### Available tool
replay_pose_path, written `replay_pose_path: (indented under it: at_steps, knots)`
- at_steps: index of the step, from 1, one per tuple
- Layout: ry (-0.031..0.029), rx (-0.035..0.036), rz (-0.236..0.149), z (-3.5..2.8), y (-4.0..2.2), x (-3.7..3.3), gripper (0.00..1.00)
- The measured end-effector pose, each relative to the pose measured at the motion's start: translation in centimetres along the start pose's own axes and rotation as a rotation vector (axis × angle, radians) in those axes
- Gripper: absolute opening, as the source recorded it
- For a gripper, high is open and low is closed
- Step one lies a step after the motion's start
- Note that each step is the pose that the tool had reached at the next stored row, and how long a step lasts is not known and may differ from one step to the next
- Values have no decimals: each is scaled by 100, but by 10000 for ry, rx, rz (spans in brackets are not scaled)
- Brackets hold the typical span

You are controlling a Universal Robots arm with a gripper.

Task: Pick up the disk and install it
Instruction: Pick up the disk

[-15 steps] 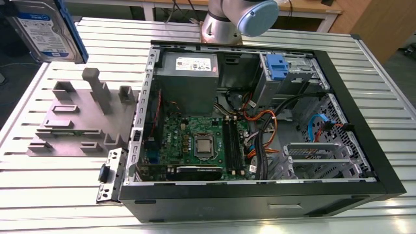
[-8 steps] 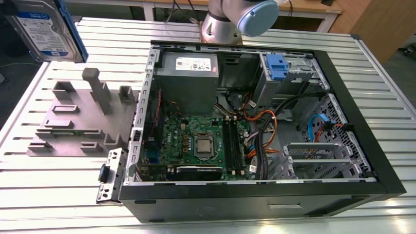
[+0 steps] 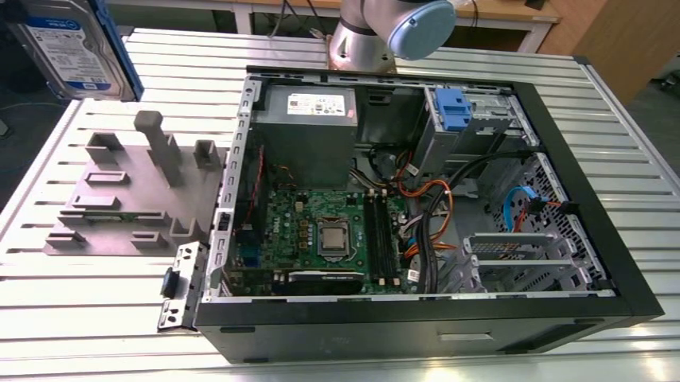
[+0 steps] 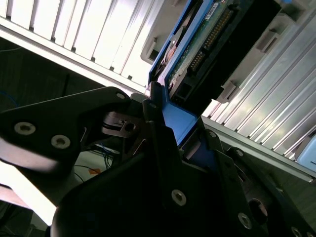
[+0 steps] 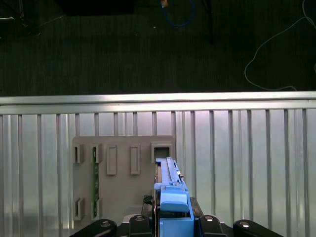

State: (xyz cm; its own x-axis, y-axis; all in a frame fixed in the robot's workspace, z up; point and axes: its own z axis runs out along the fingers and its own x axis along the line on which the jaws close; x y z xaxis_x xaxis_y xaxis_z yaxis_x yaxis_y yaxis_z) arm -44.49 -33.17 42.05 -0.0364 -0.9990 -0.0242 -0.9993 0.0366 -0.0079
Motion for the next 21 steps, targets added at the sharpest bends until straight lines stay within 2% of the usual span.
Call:
replay_pose_path:
  at_steps: [21]
  knots:
    - [0, 0, 0, -69, -1, -2, 36]
